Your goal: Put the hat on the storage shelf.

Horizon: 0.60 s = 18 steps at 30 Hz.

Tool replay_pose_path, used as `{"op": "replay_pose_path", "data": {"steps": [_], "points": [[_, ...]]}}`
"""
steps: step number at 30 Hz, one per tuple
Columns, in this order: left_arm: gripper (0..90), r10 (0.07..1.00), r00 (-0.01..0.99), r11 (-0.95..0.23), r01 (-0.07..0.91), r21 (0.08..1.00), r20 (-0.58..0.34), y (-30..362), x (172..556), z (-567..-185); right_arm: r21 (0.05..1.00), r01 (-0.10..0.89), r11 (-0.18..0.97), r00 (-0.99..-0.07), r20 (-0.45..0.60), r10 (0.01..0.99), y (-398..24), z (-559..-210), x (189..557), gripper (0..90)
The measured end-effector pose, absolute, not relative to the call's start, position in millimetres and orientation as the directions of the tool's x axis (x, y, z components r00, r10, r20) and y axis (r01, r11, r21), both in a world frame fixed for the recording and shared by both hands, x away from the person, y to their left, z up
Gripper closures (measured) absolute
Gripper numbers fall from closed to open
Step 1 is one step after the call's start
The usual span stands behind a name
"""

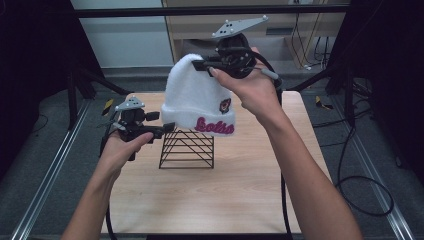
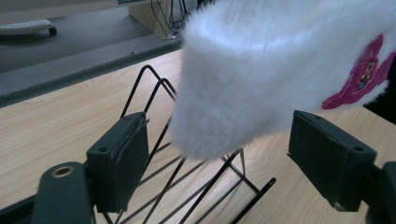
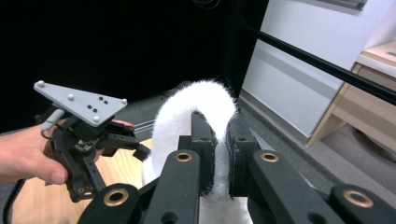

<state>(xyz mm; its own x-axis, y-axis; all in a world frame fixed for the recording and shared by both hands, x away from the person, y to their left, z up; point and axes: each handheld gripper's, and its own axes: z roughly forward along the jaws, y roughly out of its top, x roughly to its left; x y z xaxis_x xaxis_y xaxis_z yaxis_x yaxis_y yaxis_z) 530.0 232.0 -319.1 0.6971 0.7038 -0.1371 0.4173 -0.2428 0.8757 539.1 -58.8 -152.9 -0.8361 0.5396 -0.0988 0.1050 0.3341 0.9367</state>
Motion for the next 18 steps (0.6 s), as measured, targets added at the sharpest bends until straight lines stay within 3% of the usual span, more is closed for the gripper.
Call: {"op": "replay_pose_path", "data": {"steps": [11,18], "points": [[23.5,0.724,0.685,-0.302,0.42,0.856,-0.08,227.5,534.8,-316.0,0.935,0.102,0.34,-0.852,-0.095,0.516,-42.3,-153.6,541.6,84.5],[27.2,0.728,0.68,-0.294,0.428,0.854,-0.09,225.7,537.3,-319.1,0.934,0.1,0.343,-0.858,-0.094,0.505,-34.5,-154.5,541.8,84.5]]}}
